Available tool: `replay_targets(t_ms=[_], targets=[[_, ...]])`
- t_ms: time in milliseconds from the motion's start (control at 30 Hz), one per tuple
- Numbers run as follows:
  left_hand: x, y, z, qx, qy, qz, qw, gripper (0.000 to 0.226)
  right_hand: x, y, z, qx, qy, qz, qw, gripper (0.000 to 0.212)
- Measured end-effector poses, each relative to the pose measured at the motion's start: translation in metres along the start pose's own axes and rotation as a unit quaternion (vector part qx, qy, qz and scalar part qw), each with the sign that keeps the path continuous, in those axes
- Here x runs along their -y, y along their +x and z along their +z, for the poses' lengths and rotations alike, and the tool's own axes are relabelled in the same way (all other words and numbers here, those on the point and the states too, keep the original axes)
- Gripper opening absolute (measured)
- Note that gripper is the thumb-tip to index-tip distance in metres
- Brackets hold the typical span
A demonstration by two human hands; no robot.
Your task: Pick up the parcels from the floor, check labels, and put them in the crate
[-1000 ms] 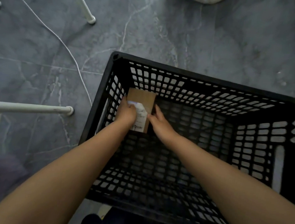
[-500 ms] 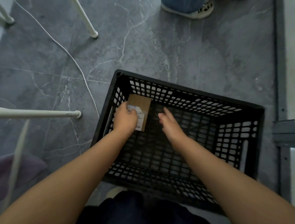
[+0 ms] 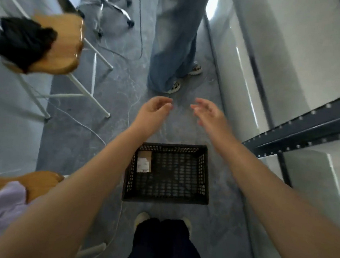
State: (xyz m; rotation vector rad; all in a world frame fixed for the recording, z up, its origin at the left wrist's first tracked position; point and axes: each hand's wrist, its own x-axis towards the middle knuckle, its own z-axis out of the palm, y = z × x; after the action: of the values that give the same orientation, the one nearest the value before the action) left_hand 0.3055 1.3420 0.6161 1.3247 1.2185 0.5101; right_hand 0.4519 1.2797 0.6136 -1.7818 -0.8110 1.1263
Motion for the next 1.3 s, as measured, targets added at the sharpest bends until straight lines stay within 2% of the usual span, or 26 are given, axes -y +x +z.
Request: replay_targets(t_ms=[233, 467, 600, 767, 933, 1100, 1300], targets=[[-0.202, -0.078, 0.019, 0.050, -0.004, 0.158, 0.986, 0.018, 0.173, -0.090, -0.099, -0.073, 0.000, -0.145, 0.987, 0.026], [-0.316, -0.136, 0.035, 0.071, 0.069, 0.316, 0.943, 0.010, 0.258, -0.161, -0.149, -0.131, 0.014, -0.270, 0.954, 0.023], [-0.344, -0.155, 0.043, 0.071, 0.079, 0.369, 0.924, 0.015, 0.279, -0.185, -0.170, -0.166, 0.027, -0.289, 0.942, 0.018], [-0.349, -0.163, 0.056, 0.100, 0.056, 0.388, 0.915, 0.014, 0.278, -0.204, -0.194, -0.234, 0.006, -0.291, 0.928, 0.015], [-0.365, -0.167, 0.062, 0.137, 0.058, 0.415, 0.897, 0.013, 0.283, -0.227, -0.206, -0.269, -0.011, -0.294, 0.917, 0.021], [-0.392, -0.181, 0.085, 0.185, 0.050, 0.471, 0.861, 0.019, 0.287, -0.259, -0.223, -0.312, -0.035, -0.304, 0.899, 0.018], [-0.386, -0.192, 0.131, 0.280, 0.041, 0.506, 0.815, 0.017, 0.262, -0.306, -0.231, -0.436, -0.016, -0.262, 0.861, 0.020]])
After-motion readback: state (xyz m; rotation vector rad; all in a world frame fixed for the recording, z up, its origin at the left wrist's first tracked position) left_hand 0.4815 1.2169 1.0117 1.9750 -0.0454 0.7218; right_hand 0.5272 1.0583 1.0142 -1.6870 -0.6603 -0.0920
